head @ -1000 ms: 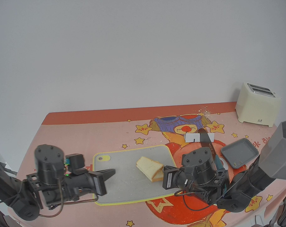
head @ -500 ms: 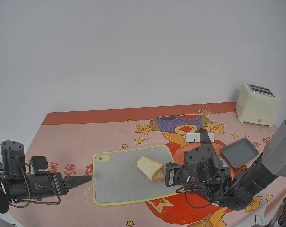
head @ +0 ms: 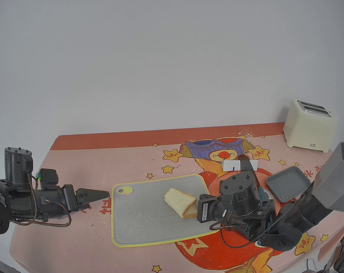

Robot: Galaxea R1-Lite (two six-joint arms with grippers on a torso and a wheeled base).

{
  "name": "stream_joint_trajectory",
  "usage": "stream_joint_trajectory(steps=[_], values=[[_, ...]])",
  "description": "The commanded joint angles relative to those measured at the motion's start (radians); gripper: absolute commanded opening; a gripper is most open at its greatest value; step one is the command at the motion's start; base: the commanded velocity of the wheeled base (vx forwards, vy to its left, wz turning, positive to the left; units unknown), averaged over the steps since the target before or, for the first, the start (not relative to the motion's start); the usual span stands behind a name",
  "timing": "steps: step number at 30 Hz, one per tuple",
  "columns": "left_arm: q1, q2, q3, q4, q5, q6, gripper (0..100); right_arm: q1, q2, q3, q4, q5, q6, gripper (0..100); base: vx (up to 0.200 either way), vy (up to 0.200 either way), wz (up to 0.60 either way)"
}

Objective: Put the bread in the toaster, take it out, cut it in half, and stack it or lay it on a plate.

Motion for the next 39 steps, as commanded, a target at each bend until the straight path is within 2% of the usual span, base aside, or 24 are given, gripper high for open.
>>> stream_joint_trajectory(steps=[1, 7, 18, 25, 28, 39], values=[[0.000, 0.117, -0.008, 0.000, 0.001, 0.001, 100, 0.011, 0.037, -0.008, 0.001, 0.000, 0.000, 0, 0.000, 0.000, 0.00], [-0.002, 0.153, -0.008, -0.003, -0.005, -0.001, 100, 0.017, 0.041, -0.010, -0.001, 0.000, 0.000, 0, 0.000, 0.000, 0.00], [-0.025, 0.211, -0.059, 0.001, -0.011, -0.007, 100, 0.080, 0.075, -0.014, -0.004, 0.001, 0.000, 0, 0.000, 0.000, 0.00], [-0.059, 0.235, -0.083, 0.001, -0.013, -0.041, 100, 0.096, 0.100, -0.051, -0.001, 0.000, -0.003, 0, 0.000, 0.000, 0.00], [-0.086, 0.263, -0.092, 0.001, -0.014, -0.052, 100, 0.103, 0.112, -0.062, -0.004, 0.000, -0.018, 0, 0.000, 0.000, 0.00], [-0.098, 0.283, -0.102, 0.000, -0.014, -0.058, 100, 0.062, 0.110, -0.069, -0.001, -0.023, -0.021, 0, 0.000, 0.000, 0.00]])
